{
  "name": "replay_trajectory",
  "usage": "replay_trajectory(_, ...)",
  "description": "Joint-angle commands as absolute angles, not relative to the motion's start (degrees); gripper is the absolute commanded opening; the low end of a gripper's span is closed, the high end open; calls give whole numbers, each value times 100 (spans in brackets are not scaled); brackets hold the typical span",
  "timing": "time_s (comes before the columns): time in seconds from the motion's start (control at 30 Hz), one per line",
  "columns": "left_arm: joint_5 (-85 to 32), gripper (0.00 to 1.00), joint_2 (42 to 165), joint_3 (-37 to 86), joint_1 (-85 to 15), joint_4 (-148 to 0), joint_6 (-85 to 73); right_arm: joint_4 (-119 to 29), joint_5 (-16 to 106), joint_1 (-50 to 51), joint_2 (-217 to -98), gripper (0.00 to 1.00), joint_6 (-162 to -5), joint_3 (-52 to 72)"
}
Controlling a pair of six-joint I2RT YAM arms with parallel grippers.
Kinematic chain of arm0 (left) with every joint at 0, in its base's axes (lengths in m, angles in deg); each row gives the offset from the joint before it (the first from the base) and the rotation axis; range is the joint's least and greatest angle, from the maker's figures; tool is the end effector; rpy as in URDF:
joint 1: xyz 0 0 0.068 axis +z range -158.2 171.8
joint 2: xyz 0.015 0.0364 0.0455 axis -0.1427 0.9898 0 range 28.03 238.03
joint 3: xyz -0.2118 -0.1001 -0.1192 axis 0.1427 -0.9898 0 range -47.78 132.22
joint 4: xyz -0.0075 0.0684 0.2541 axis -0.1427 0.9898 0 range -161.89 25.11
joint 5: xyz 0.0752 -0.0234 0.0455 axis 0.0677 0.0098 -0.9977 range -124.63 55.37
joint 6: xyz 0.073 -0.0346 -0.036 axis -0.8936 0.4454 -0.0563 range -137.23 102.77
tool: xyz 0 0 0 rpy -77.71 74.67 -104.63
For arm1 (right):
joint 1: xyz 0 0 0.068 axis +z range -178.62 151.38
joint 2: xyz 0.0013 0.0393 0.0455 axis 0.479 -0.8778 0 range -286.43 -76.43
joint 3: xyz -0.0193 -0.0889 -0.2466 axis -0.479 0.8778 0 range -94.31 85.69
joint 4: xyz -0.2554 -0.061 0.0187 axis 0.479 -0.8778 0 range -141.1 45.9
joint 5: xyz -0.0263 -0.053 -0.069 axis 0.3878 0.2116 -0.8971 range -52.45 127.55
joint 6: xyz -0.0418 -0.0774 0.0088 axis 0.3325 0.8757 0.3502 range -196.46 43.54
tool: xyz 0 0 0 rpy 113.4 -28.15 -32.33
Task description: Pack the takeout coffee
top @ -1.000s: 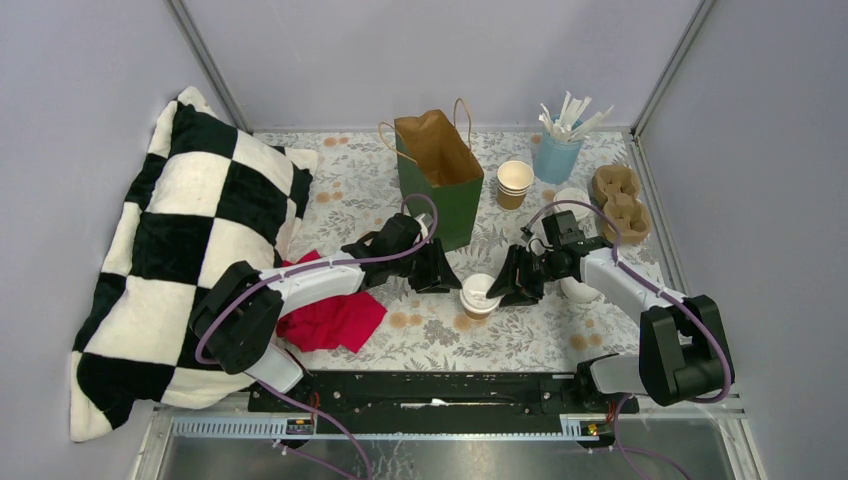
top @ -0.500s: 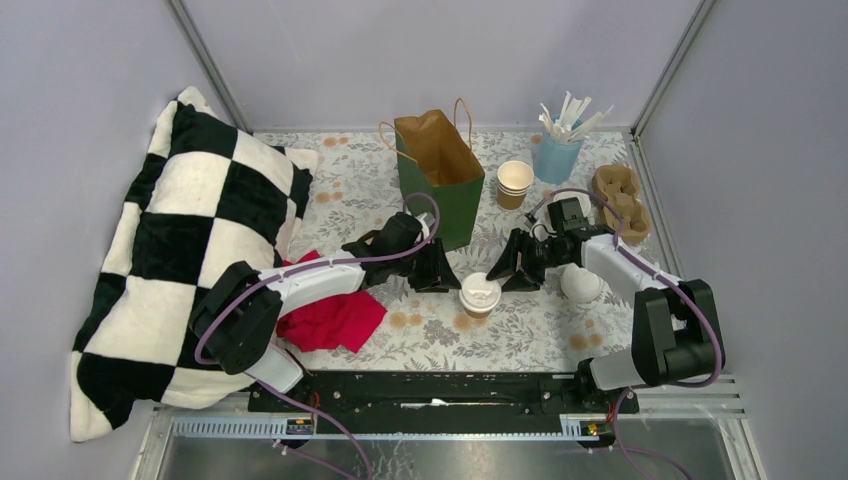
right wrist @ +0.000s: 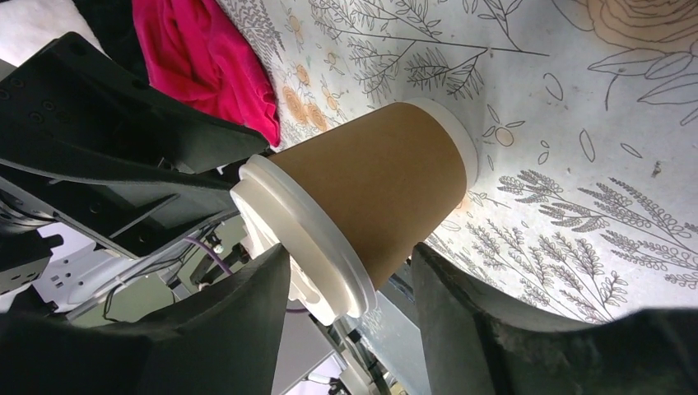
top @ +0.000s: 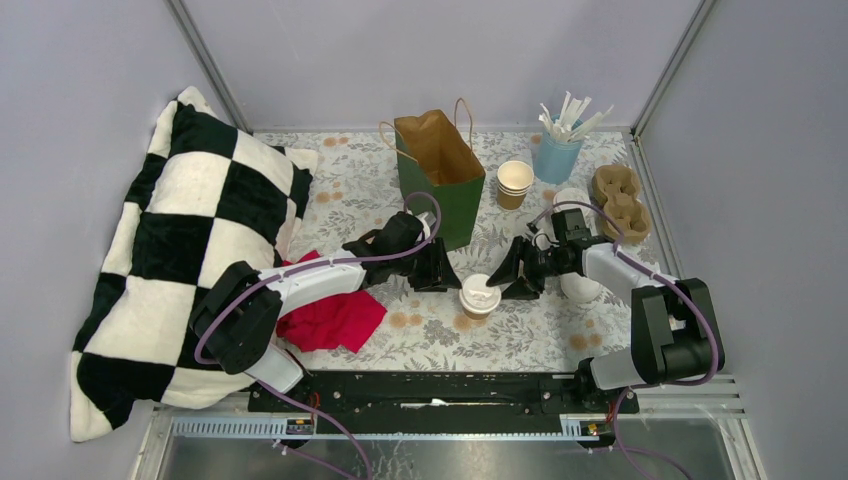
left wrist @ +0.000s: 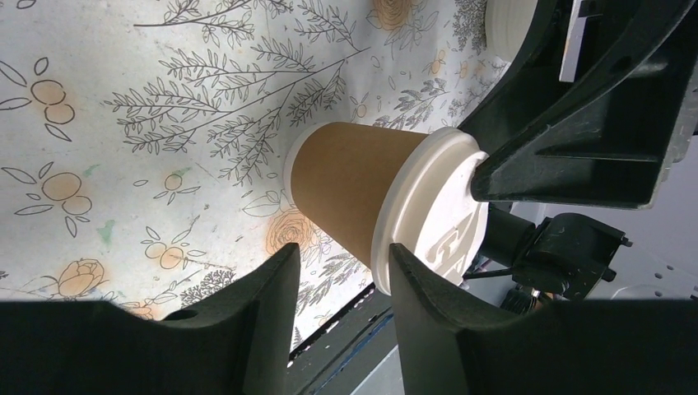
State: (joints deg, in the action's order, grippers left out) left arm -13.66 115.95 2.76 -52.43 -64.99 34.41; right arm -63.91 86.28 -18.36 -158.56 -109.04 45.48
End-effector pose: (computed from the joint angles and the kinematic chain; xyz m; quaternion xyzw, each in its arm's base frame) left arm 0.2305 -0.2637 0.1619 0.0120 0.9087 -0.3960 0.1314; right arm 0.2538 0.1059 0.1337 0.0721 0.8862 0.4537 0.0609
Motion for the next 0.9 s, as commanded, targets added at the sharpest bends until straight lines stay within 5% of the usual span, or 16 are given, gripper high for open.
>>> replay_trajectory(0.0,-1342,50,11429,406,-5276,-6407,3374,-6897,8542,-1841,-15736,64,-10593,4171)
replay_trajectory(0.43,-1165,63,11400,756,-5093,-6546,3719,-7048,8852,-1833,-16029,70,-10182,3825)
replay_trajectory(0.87,-1248,53,11670,826,-5175,-6135,3453,-7037,8750,-1834,-16044,65,-10165,3923)
